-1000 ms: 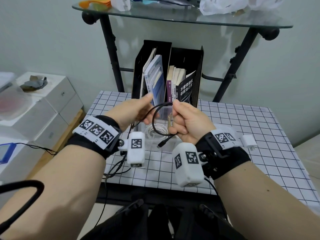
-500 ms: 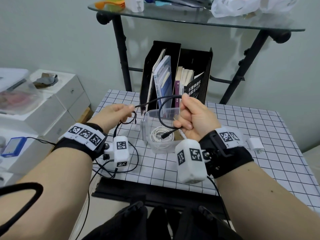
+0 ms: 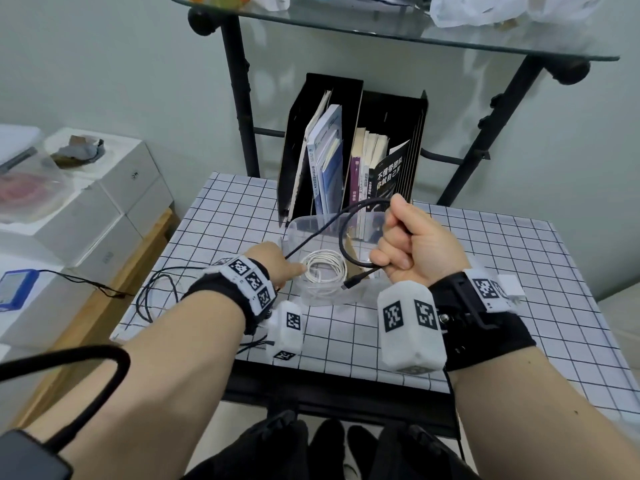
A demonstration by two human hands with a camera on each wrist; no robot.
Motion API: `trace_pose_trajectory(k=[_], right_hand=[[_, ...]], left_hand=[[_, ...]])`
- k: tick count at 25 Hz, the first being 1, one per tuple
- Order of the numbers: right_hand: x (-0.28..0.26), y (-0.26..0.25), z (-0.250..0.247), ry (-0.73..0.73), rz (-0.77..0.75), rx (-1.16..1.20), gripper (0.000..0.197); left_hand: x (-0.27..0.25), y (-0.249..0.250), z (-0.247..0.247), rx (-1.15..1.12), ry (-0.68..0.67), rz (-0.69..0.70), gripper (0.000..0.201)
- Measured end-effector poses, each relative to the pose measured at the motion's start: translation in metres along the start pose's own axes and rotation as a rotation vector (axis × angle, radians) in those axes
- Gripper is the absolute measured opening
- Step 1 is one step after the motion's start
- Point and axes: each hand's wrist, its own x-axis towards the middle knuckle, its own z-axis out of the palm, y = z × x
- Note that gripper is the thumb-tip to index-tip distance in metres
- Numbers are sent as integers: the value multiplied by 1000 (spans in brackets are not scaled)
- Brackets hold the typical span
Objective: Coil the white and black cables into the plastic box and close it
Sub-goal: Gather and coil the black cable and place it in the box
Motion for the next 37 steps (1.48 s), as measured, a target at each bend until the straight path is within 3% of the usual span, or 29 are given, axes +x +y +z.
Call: trace_pose_trajectory(k=[8,20,25,29,33,36,37], right_hand=[[0,0,-22,108,25,1,34],[24,0,-26,154,38,14,35],[29,-4,-27,157,14,62,37],[25,-12,-28,189,-21,190,39],[14,-23,-31,251,-27,252,38],[8,-33,-36,270,-77,364,37],[7,-38,-38,282,-93,405,37]], left_hand=[[32,12,9,93,83,-23,24],[62,18,-9,91,89,-65,26],[48,19,-17,-74,169,15,34],[28,17,-12,-207,190,171,36],[13,15,-8,-103,182,226,24],[9,1,-10,25,134,147,17],[8,-5,-10,82,108,96,23]])
